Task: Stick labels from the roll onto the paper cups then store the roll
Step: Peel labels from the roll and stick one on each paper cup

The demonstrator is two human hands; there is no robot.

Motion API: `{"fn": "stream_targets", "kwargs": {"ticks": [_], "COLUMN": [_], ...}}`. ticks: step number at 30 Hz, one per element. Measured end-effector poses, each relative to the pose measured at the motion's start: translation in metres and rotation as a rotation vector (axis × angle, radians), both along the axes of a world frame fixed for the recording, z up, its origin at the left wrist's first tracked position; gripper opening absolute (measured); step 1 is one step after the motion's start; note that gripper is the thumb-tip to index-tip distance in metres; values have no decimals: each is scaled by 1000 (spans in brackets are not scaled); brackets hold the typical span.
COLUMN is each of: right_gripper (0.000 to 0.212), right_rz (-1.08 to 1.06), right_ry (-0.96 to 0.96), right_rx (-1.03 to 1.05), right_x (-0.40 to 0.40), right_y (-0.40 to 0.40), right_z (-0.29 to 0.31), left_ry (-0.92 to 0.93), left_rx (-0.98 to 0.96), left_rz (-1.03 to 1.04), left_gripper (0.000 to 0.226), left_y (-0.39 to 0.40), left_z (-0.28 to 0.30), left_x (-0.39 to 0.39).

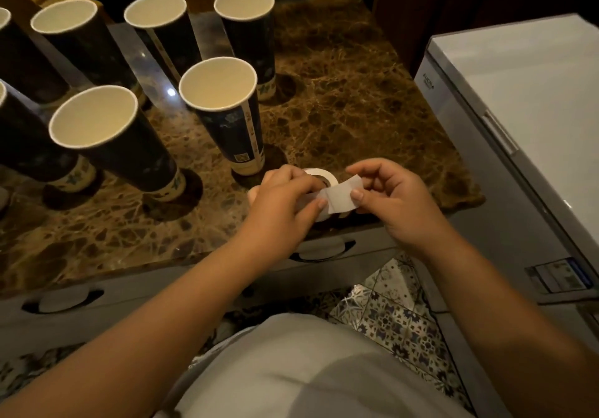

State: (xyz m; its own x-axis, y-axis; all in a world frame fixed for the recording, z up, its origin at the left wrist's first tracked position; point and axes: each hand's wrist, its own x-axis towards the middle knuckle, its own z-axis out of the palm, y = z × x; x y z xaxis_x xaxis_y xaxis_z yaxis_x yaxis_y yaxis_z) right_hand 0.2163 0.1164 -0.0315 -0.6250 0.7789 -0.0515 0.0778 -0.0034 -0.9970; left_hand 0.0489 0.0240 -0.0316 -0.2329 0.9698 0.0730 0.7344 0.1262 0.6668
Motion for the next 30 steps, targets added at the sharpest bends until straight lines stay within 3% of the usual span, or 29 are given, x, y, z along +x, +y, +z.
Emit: {"fn": "stream_targets", "kwargs": {"ticks": [3, 6, 9, 11, 12, 20, 30], "right_gripper": [28, 26, 18, 12, 10, 15, 15], "right_rz": [-108, -232, -343, -297, -252, -74, -68], "right_ry": [23, -14, -220, -294, -311, -331, -504], "right_rx": [7, 96, 572, 939, 1017, 912, 1080], "right_x": [-4, -12, -18, -21, -22, -27, -31], "right_y": [-3, -7, -11, -14, -16, -17, -17], "right_z": [2, 0, -5, -6, -5, 1, 7], "left_ry": [-113, -234, -361, -421, -441, -413, -170], "left_rx": [28, 4, 3, 13, 18, 35, 62], "left_rz": [-40, -55, -39, -34, -36, -85, -130], "left_gripper": [7, 19, 16, 13, 13, 19, 18], "left_y": [1, 2, 2, 3, 3, 2, 1], "left_z": [1, 4, 4, 6, 8, 3, 8], "left_x": [-4, -10, -17, -20, -21, -27, -31]}}
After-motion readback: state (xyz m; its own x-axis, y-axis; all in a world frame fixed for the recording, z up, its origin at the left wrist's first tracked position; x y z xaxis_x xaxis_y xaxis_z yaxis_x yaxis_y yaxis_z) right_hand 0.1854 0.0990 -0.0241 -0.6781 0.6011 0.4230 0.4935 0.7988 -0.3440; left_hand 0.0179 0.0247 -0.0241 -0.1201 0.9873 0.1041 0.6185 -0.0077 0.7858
